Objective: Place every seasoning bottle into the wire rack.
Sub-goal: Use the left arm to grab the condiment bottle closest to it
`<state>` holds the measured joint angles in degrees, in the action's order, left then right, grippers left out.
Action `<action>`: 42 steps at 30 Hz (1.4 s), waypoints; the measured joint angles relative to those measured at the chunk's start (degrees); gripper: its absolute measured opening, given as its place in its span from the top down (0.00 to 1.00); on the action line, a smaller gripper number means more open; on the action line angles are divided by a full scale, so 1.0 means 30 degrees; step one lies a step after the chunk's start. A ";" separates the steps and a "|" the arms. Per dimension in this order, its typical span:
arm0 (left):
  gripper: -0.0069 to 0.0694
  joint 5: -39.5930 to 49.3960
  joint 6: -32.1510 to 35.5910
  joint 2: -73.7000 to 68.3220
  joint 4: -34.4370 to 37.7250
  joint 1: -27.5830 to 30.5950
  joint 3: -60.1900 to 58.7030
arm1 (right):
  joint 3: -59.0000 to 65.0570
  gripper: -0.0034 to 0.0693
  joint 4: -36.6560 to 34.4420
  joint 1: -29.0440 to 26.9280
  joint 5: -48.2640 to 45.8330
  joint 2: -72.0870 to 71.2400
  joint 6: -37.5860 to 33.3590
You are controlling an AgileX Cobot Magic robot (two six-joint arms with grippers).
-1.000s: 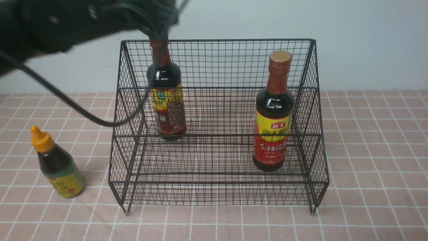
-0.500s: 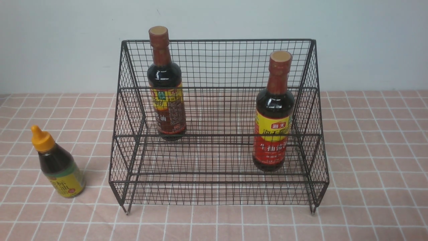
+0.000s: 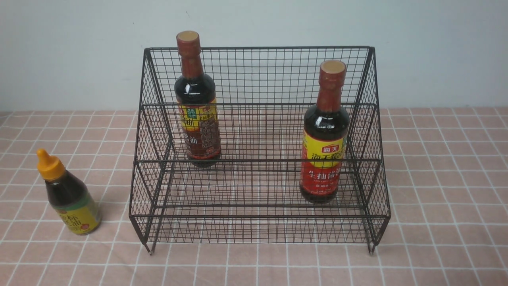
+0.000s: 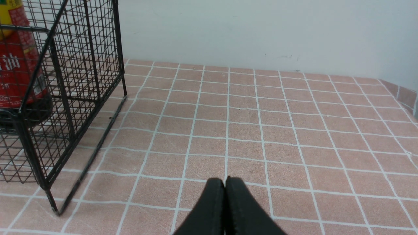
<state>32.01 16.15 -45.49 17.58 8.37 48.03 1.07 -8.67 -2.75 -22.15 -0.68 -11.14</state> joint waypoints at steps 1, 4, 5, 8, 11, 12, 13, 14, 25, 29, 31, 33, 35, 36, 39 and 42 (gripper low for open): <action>0.92 -0.0052 0.0036 -0.0028 0.0000 0.0000 -0.0115 | 0.0000 0.97 0.0000 0.0000 0.0000 0.0000 0.0000; 0.91 -0.1359 0.0197 -0.0402 0.0000 0.0000 -0.1567 | 0.0000 0.97 0.0000 0.0000 0.0000 0.0000 0.0000; 0.89 -0.2450 0.0269 -0.0849 0.0000 0.0000 -0.2211 | 0.0000 0.97 0.0000 0.0000 0.0000 0.0000 0.0000; 0.84 -0.4084 0.0269 -0.1424 0.0035 0.0000 -0.2538 | 0.0000 0.97 0.0000 0.0000 0.0000 0.0000 0.0000; 0.73 -0.5699 0.0269 -0.2422 0.0150 0.0000 -0.2645 | 0.0000 0.97 0.0000 0.0000 0.0000 0.0000 0.0000; 0.65 -0.6686 0.0269 -0.3083 0.0233 0.0000 -0.2645 | 0.0000 0.97 0.0000 0.0000 0.0000 0.0000 0.0000; 0.58 -0.7309 0.0269 -0.3621 0.0233 0.0000 -0.2645 | 0.0000 0.97 0.0000 0.0000 0.0000 0.0000 0.0000; 0.56 -0.7489 0.0269 -0.3808 0.0233 0.0000 -0.2645 | 0.0000 0.97 0.0000 0.0000 0.0000 0.0000 0.0000; 0.14 -0.8990 0.0269 -0.8528 0.0346 0.0000 -0.2645 | 0.0000 0.97 0.0000 0.0000 0.0000 0.0000 0.0000; 0.13 -0.9256 0.0269 -0.9488 0.0346 0.0000 -0.2645 | 0.0000 0.97 0.0000 0.0000 0.0000 0.0000 0.0000; 0.13 -0.9256 0.0269 -0.9977 0.0346 0.0000 -0.2645 | 0.0000 0.97 -0.0020 0.0000 0.0000 0.0000 0.0000; 0.13 -0.9256 0.0269 -1.0265 0.0346 0.0000 -0.2645 | 0.0000 0.97 -0.0020 0.0000 0.0000 0.0000 0.0000; 0.13 -0.9256 0.0269 -1.0511 0.0346 0.0000 -0.2645 | 0.0000 0.97 -0.0020 0.0000 0.0000 0.0000 0.0000; 0.13 -0.9256 0.0269 -1.0555 0.0346 0.0000 -0.2645 | 0.0000 0.97 -0.0020 0.0000 0.0000 0.0000 0.0000; 0.23 -0.9256 0.0269 -1.0923 0.0346 0.0000 -0.2645 | 0.0000 0.97 -0.0020 0.0000 0.0000 0.0000 0.0000; 0.38 -0.9238 0.0269 -1.0990 0.0358 0.0000 -0.2645 | 0.0000 0.97 -0.0020 0.0000 0.0000 0.0000 0.0000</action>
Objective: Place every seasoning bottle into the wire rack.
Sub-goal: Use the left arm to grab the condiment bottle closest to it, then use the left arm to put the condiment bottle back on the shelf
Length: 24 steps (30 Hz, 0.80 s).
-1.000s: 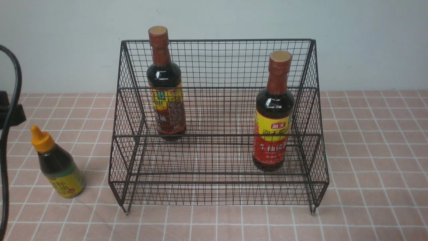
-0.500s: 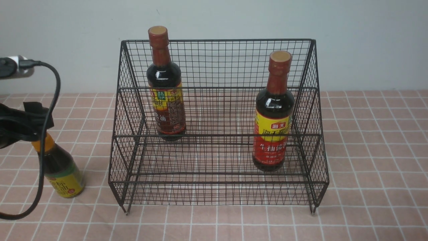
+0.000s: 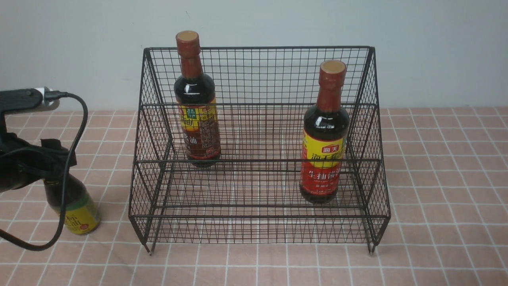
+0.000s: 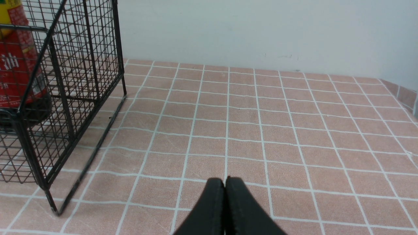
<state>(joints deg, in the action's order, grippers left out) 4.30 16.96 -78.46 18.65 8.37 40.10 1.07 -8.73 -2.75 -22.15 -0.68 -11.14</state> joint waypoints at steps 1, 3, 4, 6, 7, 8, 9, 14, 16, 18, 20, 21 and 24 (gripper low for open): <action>0.48 0.0015 0.0000 0.0000 0.0000 0.0000 0.0000 | 0.0000 0.97 0.0000 0.0000 0.0000 0.0000 0.0000; 0.57 0.0129 0.0000 0.0021 0.0000 0.0000 0.0000 | 0.0000 0.97 0.0000 0.0000 0.0000 0.0000 0.0000; 0.57 0.0295 0.0000 0.0068 0.0000 0.0000 0.0021 | 0.0000 0.97 0.0000 0.0000 0.0000 0.0000 0.0000; 0.57 0.0821 0.0020 0.0284 0.0000 0.0000 0.0159 | 0.0000 0.97 0.0000 0.0000 0.0000 0.0000 0.0000; 0.57 0.1360 0.0018 0.0458 0.0000 0.0000 0.0281 | 0.0000 0.97 0.0000 0.0000 0.0000 0.0000 0.0000; 0.57 0.2217 0.0018 0.0783 -0.0020 0.0000 0.0622 | 0.0000 0.97 0.0000 0.0000 0.0000 0.0000 0.0000; 0.57 0.3181 0.0032 0.1164 -0.0062 0.0000 0.1164 | 0.0000 0.97 0.0000 0.0000 0.0000 0.0000 0.0000; 0.57 0.5944 0.0032 0.3134 -0.0115 0.0000 0.3761 | 0.0000 0.97 0.0000 0.0000 0.0000 0.0000 0.0000; 0.57 0.7080 0.0032 0.4067 -0.0124 0.0000 0.4895 | 0.0000 0.97 0.0000 0.0000 0.0000 0.0000 0.0000; 0.57 0.7762 0.0032 0.4896 0.0025 -0.0252 0.5700 | 0.0000 0.97 0.0000 0.0000 0.0000 0.0000 0.0000; 0.57 0.8151 0.0081 0.5658 0.0248 -0.0696 0.6248 | 0.0000 0.97 0.0000 0.0000 0.0000 0.0000 0.0000; 0.57 0.8331 0.0185 0.6048 0.0493 -0.1095 0.6455 | 0.0000 0.97 0.0000 0.0000 0.0000 0.0000 0.0000; 0.57 0.8585 0.0687 0.6924 0.1165 -0.2708 0.6685 | 0.0000 0.97 0.0000 0.0000 0.0000 0.0000 0.0000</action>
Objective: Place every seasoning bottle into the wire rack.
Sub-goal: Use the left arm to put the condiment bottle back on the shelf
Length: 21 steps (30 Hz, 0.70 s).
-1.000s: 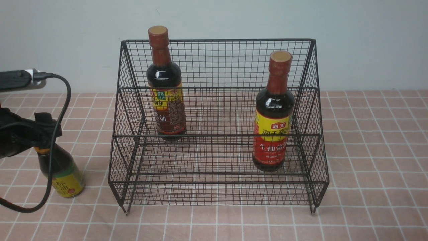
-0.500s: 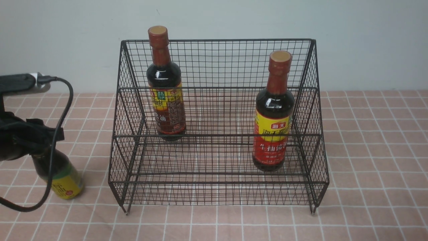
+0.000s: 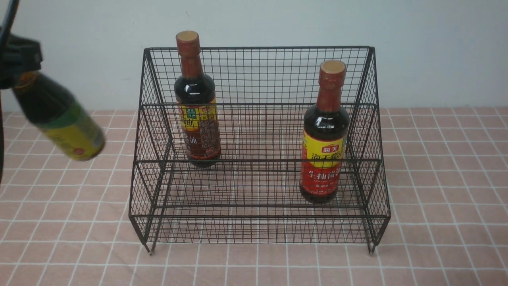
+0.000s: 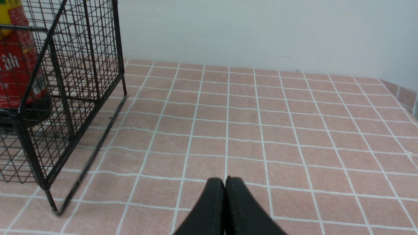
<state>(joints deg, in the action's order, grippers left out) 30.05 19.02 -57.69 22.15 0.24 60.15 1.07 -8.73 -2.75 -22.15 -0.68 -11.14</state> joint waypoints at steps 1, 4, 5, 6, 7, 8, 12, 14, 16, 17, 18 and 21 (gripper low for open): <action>0.57 0.0022 0.0017 0.0036 0.0070 -0.0248 -0.0003 | 0.0000 0.97 0.0000 0.0000 0.0000 0.0000 0.0000; 0.57 0.0112 0.0158 0.0219 0.0353 -0.2059 0.0019 | 0.0000 0.97 0.0000 0.0000 0.0000 0.0000 0.0000; 0.57 0.0216 0.0193 0.0087 0.0370 -0.2962 0.0019 | 0.0000 0.97 0.0000 0.0000 0.0000 0.0000 0.0000; 0.57 0.0304 0.0215 -0.0168 0.0370 -0.3793 0.0019 | 0.0000 0.97 0.0000 0.0000 0.0000 0.0000 0.0000; 0.57 0.0304 0.0215 -0.0305 0.0388 -0.4127 0.0019 | 0.0000 0.97 0.0000 0.0000 0.0000 0.0000 0.0000; 0.57 0.0304 0.0215 -0.0659 0.0388 -0.4741 0.0019 | 0.0000 0.97 0.0000 0.0000 0.0000 0.0000 0.0000; 0.57 0.0015 0.0215 -0.2240 0.0402 -0.6304 0.0019 | 0.0000 0.97 0.0000 0.0000 0.0000 0.0000 0.0000; 0.57 -0.0207 0.0215 -0.2852 0.0402 -0.6626 0.0019 | 0.0000 0.97 0.0000 0.0000 0.0000 0.0000 0.0000; 0.57 -0.0431 0.0215 -0.3522 0.0402 -0.6835 0.0019 | 0.0000 0.97 0.0000 0.0000 0.0000 0.0000 0.0024; 0.57 -0.0782 0.0215 -0.4238 0.0402 -0.6942 0.0019 | 0.0000 0.97 0.0000 0.0000 0.0000 0.0000 0.0086; 0.57 -0.0957 0.0227 -0.4459 0.0402 -0.6961 0.0019 | 0.0000 0.97 0.0000 0.0000 0.0000 0.0000 0.0108; 0.57 -0.1421 0.0227 -0.5351 0.0366 -0.6961 0.0019 | 0.0000 0.97 0.0000 0.0000 0.0000 0.0000 0.0147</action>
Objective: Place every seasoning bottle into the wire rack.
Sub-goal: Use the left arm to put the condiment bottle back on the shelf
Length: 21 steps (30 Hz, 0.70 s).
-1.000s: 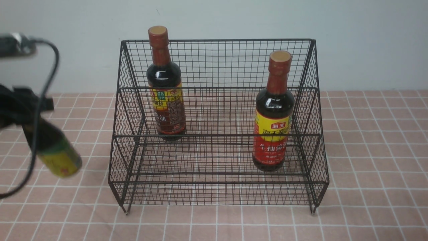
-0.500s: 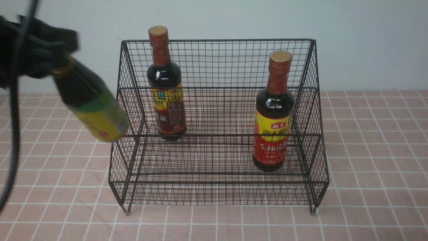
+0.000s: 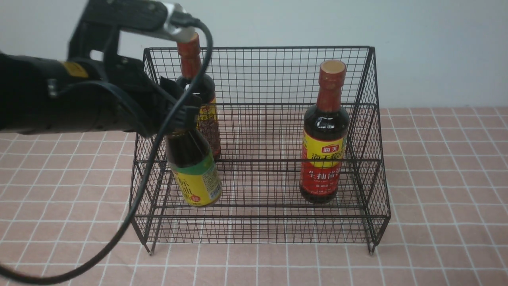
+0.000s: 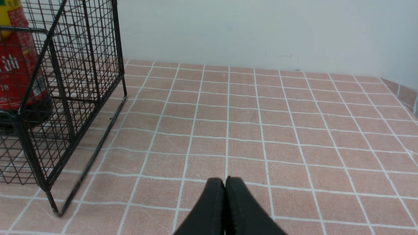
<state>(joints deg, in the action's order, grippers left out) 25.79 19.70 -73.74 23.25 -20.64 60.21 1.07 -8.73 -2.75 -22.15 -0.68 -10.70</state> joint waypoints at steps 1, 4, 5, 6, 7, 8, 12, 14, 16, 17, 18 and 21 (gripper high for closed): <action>0.57 -0.0108 0.0000 -0.0292 0.0000 0.0000 0.0000 | 0.0000 0.97 0.0000 0.0000 0.0000 0.0000 0.0000; 0.57 -0.0149 0.0000 -0.0892 0.0000 0.0000 0.0000 | 0.0000 0.97 0.0000 0.0000 0.0000 0.0000 0.0000; 0.57 -0.0064 0.0000 -0.1182 0.0000 -0.0021 -0.0020 | 0.0000 0.97 0.0000 0.0000 0.0000 0.0000 0.0000; 0.57 0.0076 0.0000 -0.1329 0.0000 -0.0021 -0.0040 | 0.0000 0.97 0.0000 0.0000 0.0000 0.0000 0.0000; 0.57 0.0311 0.0000 -0.1436 0.0000 -0.0021 -0.0040 | 0.0000 0.97 0.0000 0.0000 0.0000 0.0000 0.0000; 0.57 0.0673 0.0000 -0.1545 -0.0006 -0.0021 -0.0040 | 0.0000 0.97 0.0000 0.0000 0.0000 0.0000 0.0000; 0.57 0.1368 0.0076 -0.1766 -0.0025 -0.0021 -0.0040 | 0.0000 0.97 0.0000 0.0000 0.0000 0.0000 0.0000; 0.57 0.1832 0.0111 -0.1977 -0.0025 -0.0021 -0.0040 | 0.0000 0.97 0.0000 0.0000 0.0000 0.0000 0.0000; 0.57 0.1962 0.0111 -0.2148 -0.0025 -0.0021 -0.0040 | 0.0000 0.97 0.0000 0.0000 0.0000 0.0000 0.0000; 0.57 0.1985 0.0111 -0.2228 -0.0025 -0.0021 -0.0040 | 0.0000 0.97 0.0000 0.0000 0.0000 0.0000 0.0000; 0.57 0.1989 0.0111 -0.2246 -0.0025 -0.0021 -0.0040 | 0.0000 0.97 0.0000 0.0000 0.0000 0.0000 0.0000; 0.57 0.2097 0.0111 -0.2463 -0.0030 -0.0021 -0.0040 | 0.0000 0.97 0.0000 0.0000 0.0000 0.0000 0.0000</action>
<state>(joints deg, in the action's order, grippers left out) 32.08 20.03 -81.13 23.16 -20.70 60.09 1.07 -8.73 -2.75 -22.15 -0.68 -10.70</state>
